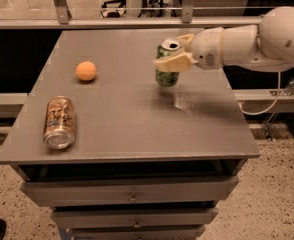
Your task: Move green can near orange
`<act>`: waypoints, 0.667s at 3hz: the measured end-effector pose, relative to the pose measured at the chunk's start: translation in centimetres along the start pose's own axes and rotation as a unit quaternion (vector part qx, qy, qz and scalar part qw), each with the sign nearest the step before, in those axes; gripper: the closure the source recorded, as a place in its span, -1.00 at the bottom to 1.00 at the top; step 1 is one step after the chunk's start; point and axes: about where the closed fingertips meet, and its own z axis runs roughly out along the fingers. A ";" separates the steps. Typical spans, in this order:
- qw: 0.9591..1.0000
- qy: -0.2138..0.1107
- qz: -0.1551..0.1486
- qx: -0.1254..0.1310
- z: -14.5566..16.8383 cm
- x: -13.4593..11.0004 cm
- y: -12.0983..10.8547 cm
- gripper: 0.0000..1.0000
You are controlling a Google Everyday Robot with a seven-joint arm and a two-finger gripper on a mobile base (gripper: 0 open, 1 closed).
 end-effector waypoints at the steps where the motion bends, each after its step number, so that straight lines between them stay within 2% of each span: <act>1: 1.000 -0.014 -0.004 -0.013 5.0 -1.3 -0.3 1.00; 2: 0.999 -0.028 -0.016 -0.025 9.7 -3.4 -0.9 1.00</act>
Offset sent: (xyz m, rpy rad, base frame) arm 0.0785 0.1423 0.0135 0.0576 -0.0672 0.0967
